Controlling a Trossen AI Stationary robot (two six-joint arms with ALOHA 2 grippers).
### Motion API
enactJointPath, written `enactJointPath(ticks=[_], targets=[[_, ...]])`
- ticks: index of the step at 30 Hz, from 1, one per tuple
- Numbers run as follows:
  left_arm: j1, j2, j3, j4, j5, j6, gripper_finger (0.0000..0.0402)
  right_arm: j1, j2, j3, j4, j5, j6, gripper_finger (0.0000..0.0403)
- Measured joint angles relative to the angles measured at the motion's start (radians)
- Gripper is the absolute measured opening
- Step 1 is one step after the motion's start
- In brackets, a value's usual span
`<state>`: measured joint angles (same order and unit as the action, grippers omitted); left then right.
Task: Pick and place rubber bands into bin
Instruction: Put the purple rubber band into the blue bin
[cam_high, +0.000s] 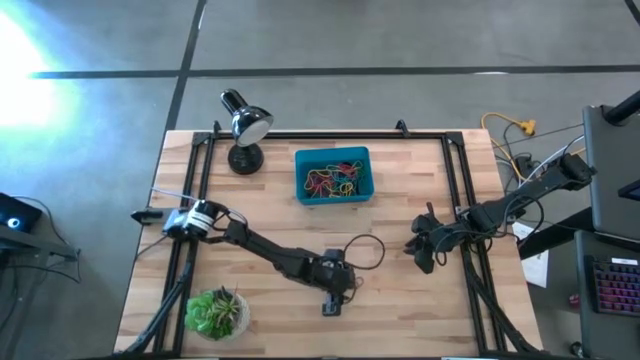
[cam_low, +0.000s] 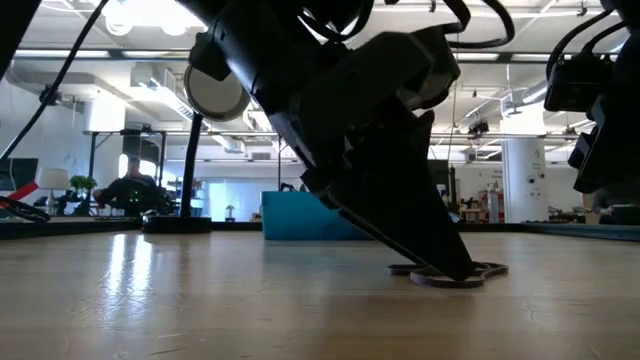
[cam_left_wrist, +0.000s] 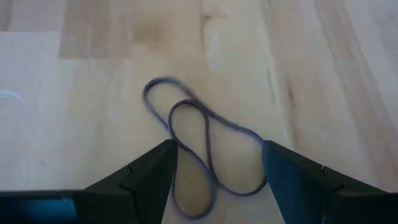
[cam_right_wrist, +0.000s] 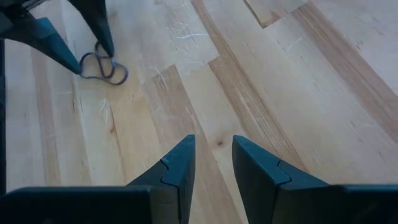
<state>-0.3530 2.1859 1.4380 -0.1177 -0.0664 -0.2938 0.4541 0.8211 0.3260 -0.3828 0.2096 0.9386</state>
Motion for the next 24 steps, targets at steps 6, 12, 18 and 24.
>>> enactJointPath(ticks=[6, 12, 18, 24], targets=[[-0.024, 0.023, -0.001, -0.009, -0.051, 0.0, 0.0228, 0.0, 0.0, 0.0, 0.0, 0.0, 0.001, 0.0096], [-0.026, 0.023, -0.002, -0.009, -0.111, -0.014, 0.0196, 0.0, 0.0, 0.0, 0.0, 0.0, 0.004, 0.0096], [-0.025, 0.023, -0.007, -0.008, -0.111, -0.015, 0.0113, 0.0, 0.0, 0.0, 0.001, 0.0, 0.009, 0.0096], [-0.024, 0.023, -0.019, -0.005, -0.091, -0.019, 0.0026, 0.0, 0.0, 0.0, 0.001, 0.0, 0.012, 0.0096]])
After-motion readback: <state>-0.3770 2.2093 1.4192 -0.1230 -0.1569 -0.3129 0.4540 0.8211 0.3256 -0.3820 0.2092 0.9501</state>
